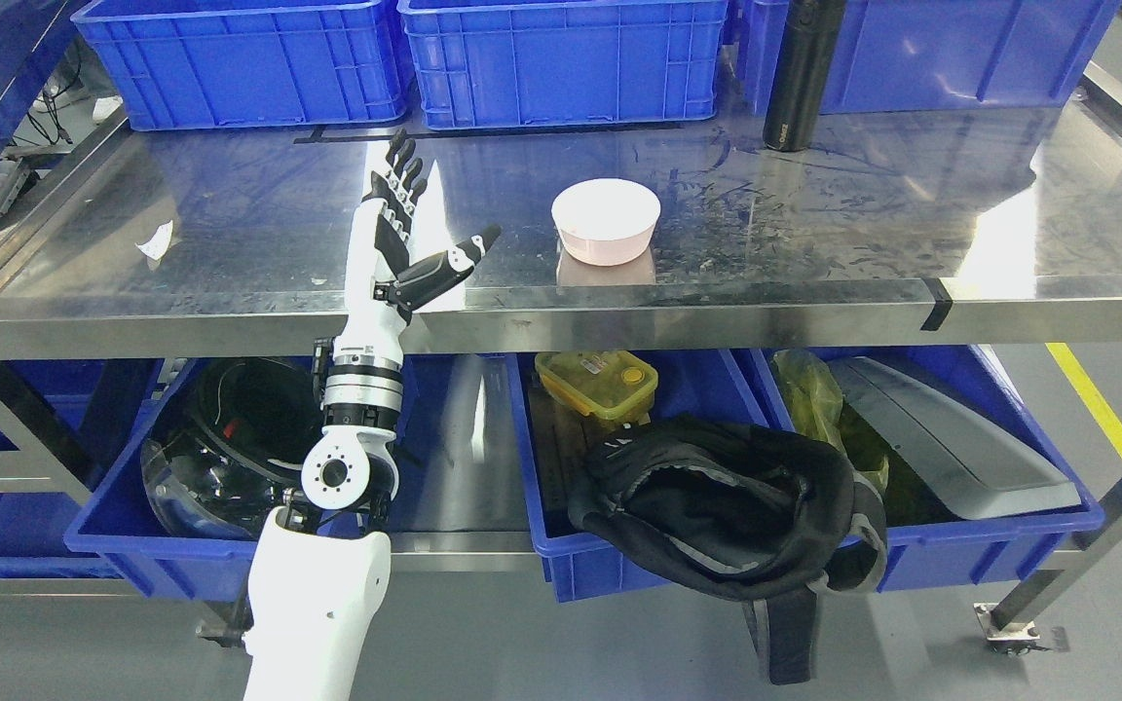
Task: Stack pink IKEA bowl on shelf middle layer
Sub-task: 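Reach the left hand toward the pink bowl on the shelf top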
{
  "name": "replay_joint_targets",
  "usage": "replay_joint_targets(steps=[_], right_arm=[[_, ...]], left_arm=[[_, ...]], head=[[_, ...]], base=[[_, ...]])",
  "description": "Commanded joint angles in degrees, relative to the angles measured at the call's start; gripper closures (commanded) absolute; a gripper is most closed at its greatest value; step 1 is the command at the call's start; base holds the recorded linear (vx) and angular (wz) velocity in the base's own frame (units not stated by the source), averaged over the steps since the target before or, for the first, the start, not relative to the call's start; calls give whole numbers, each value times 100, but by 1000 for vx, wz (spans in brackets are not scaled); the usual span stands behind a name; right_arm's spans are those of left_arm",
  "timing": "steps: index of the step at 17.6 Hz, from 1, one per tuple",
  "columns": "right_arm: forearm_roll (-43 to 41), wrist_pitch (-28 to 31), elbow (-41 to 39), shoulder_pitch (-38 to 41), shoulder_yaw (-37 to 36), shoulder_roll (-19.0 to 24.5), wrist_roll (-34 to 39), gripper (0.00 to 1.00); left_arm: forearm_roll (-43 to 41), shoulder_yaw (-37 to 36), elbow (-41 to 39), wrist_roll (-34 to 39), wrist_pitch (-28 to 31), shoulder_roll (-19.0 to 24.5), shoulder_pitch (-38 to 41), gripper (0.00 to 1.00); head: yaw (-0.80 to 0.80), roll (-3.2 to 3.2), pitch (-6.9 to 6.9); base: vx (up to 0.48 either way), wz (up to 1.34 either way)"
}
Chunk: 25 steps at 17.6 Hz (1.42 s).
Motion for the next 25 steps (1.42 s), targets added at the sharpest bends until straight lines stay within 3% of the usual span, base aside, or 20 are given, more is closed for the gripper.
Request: replay_joint_targets(steps=[1, 4, 5, 7, 9, 13, 18, 21, 25], right_arm=[[-2, 2, -100, 88, 0, -100, 2, 0], [-2, 2, -100, 88, 0, -100, 2, 0], [-2, 2, -100, 88, 0, -100, 2, 0], [-2, 2, -100, 88, 9, -100, 2, 0], [-2, 2, -100, 88, 0, -100, 2, 0], [-2, 2, -100, 88, 0, -100, 2, 0], [-2, 2, -100, 88, 0, -100, 2, 0], [-2, 2, -100, 88, 0, -100, 2, 0], [-2, 2, -100, 88, 0, -100, 2, 0]], left_arm=[[-12, -118, 288, -69, -42, 97, 68, 0], [-12, 41, 282, -287, -60, 179, -185, 0], [-12, -2, 290, -629, -43, 495, -421, 0], [-317, -29, 282, -974, -51, 699, -651, 0], [-1395, -64, 220, -1193, -51, 840, -1002, 0], [-3250, -414, 44, -2466, 10, 1157, -1469, 4], [-6019, -767, 0, -4278, 19, 1070, -1917, 3], [-6479, -1152, 26, -4341, 28, 912, -2277, 3], [-6955, -2013, 149, -4717, 1046, 411, -2823, 3]], head=[[0, 0, 0], [0, 0, 0], [0, 0, 0], [0, 0, 0], [0, 0, 0], [0, 0, 0], [0, 0, 0], [0, 0, 0], [0, 0, 0]], base=[[0, 0], [0, 0], [0, 0], [0, 0], [0, 0], [0, 0], [0, 0], [0, 0], [0, 0]])
